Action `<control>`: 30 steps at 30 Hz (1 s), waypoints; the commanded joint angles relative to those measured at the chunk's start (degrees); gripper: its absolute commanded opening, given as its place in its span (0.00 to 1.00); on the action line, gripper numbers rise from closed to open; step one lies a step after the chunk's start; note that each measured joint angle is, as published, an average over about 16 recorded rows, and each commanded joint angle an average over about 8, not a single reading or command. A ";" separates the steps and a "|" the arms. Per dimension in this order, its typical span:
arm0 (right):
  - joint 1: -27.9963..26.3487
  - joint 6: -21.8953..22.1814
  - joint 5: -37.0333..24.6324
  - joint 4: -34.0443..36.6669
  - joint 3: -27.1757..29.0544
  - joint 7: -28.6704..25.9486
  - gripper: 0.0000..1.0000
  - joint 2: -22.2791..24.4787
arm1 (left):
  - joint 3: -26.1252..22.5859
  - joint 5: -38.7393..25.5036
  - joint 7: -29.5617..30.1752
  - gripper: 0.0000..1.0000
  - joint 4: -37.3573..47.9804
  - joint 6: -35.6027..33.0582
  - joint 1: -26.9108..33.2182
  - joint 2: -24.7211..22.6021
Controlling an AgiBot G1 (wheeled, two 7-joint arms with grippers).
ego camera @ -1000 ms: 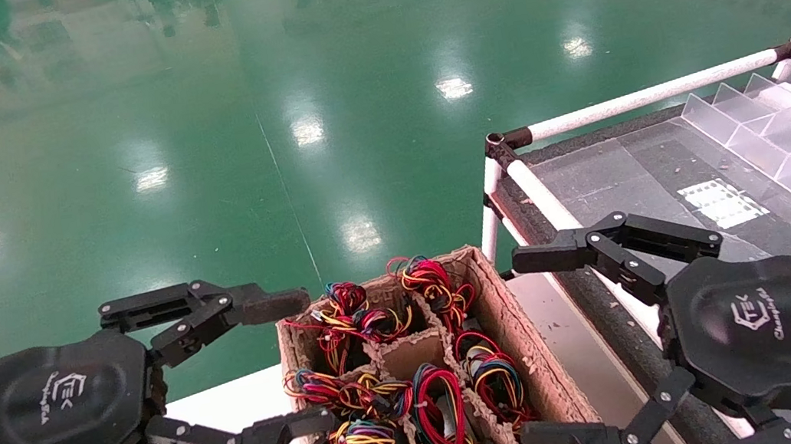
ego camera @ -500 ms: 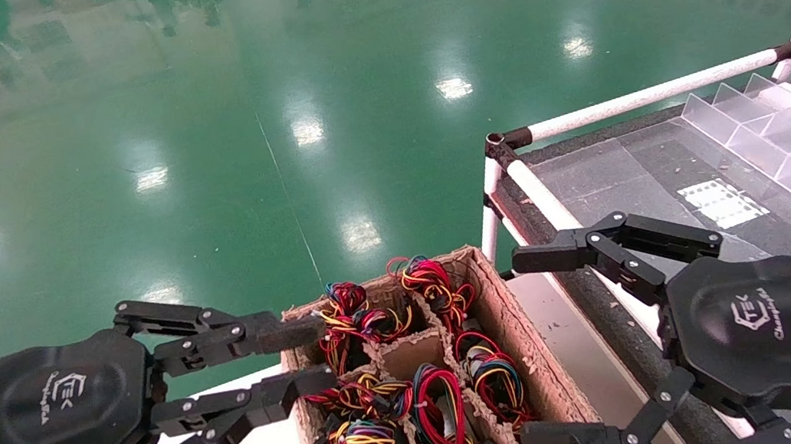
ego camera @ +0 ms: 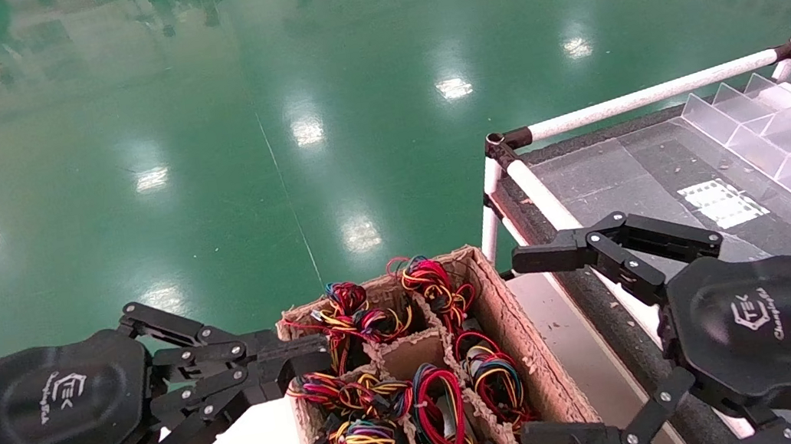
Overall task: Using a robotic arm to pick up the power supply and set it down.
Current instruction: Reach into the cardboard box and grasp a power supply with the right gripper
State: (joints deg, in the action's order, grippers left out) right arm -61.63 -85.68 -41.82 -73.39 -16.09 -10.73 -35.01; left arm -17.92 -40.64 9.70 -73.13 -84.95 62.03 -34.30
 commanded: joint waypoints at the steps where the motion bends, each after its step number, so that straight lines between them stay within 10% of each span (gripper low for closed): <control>1: 0.00 0.00 0.00 0.00 0.00 0.00 1.00 0.00 | 0.00 0.00 0.00 0.31 0.00 0.00 0.00 0.00; 7: 0.00 0.00 0.00 0.00 0.00 0.00 1.00 0.00 | 0.00 0.00 0.00 1.00 0.00 0.00 0.00 0.00; 30: -1.14 6.13 -8.66 -1.86 -1.65 -0.01 1.00 0.66 | -0.02 0.01 -0.02 1.00 0.03 -0.01 0.02 0.00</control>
State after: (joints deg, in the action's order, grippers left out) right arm -63.49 -79.37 -52.17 -75.18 -18.50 -10.94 -34.89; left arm -17.94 -40.63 9.68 -73.10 -84.96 62.05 -34.30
